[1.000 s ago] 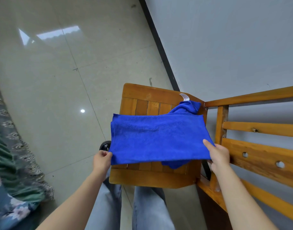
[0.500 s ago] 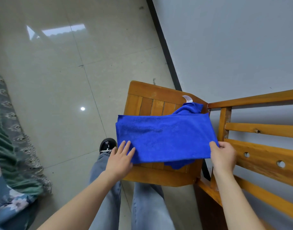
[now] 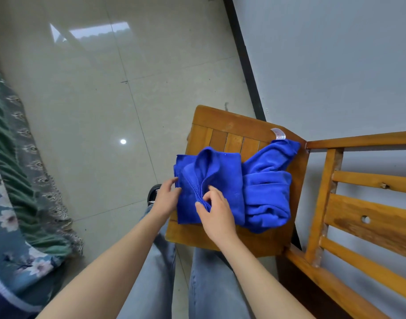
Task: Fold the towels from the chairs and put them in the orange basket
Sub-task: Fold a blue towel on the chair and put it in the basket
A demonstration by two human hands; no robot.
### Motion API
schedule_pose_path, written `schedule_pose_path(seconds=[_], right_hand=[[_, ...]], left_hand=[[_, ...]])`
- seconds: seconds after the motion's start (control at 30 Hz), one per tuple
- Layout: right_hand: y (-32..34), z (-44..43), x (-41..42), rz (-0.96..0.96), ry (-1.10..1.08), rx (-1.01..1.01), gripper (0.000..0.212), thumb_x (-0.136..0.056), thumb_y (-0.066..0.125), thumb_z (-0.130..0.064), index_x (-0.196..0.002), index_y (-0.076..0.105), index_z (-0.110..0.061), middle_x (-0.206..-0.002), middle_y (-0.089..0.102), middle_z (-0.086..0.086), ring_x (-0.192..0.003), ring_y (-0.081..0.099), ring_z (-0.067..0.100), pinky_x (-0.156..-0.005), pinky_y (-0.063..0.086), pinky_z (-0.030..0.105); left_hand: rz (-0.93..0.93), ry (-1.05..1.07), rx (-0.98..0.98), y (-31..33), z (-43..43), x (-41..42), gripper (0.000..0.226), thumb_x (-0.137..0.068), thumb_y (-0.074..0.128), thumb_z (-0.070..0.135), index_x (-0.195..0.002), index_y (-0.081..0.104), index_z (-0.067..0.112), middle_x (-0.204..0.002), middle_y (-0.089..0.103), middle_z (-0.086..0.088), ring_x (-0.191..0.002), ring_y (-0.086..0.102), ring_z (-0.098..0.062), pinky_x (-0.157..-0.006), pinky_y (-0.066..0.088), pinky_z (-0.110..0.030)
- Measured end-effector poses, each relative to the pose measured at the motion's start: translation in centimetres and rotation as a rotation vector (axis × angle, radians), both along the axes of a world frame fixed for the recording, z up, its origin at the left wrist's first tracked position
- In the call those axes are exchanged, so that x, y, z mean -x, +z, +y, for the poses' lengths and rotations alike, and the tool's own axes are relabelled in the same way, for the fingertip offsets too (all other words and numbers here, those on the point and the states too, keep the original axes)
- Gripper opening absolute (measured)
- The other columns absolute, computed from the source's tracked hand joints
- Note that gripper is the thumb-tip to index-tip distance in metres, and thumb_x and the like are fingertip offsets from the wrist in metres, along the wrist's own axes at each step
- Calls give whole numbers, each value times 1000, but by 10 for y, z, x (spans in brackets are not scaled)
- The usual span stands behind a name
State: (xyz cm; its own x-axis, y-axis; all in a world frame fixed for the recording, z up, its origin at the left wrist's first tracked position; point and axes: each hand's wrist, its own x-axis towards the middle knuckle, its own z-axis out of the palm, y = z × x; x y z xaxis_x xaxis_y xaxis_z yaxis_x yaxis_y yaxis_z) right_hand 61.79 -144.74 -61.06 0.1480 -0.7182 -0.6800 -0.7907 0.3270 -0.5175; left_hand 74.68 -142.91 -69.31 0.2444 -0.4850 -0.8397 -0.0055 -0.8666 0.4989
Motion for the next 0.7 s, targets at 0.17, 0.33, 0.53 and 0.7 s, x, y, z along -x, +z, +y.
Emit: schedule_pose_path(seconds=[0.17,0.33,0.53,0.7], right_hand=[[-7,0,-5,22,36,0,12,-93,52,-27,-89,42,-21,-147,36,-7,-131,34,13,-93,37,25],[-8,8,-10,8,168,44,13,-93,50,-29,-90,42,-20,-146,36,-9,-128,34,13,-90,37,26],[-24,17,-4,-3,365,-133,33,-96,44,-32,-126,44,-17,-139,45,-4,-127,36,15,-98,37,30],[-33,21,16,191,587,136,35,-92,51,-30,-124,56,-18,-136,52,-2,-126,45,16,-98,42,33]], left_hand=[[183,258,-24,6,-9,-2,25,-99,36,25,-114,55,18,-118,56,-2,-96,56,-13,-76,47,-28],[228,282,-52,6,-6,-6,44,-100,24,40,-115,57,15,-113,62,-4,-101,58,-19,-73,46,-27],[220,348,-6,10,-17,-9,23,-96,45,36,-104,60,21,-106,63,1,-98,58,-18,-74,47,-26],[96,313,110,11,-25,-7,35,-91,53,5,-122,53,21,-124,53,-3,-99,57,-15,-73,53,-25]])
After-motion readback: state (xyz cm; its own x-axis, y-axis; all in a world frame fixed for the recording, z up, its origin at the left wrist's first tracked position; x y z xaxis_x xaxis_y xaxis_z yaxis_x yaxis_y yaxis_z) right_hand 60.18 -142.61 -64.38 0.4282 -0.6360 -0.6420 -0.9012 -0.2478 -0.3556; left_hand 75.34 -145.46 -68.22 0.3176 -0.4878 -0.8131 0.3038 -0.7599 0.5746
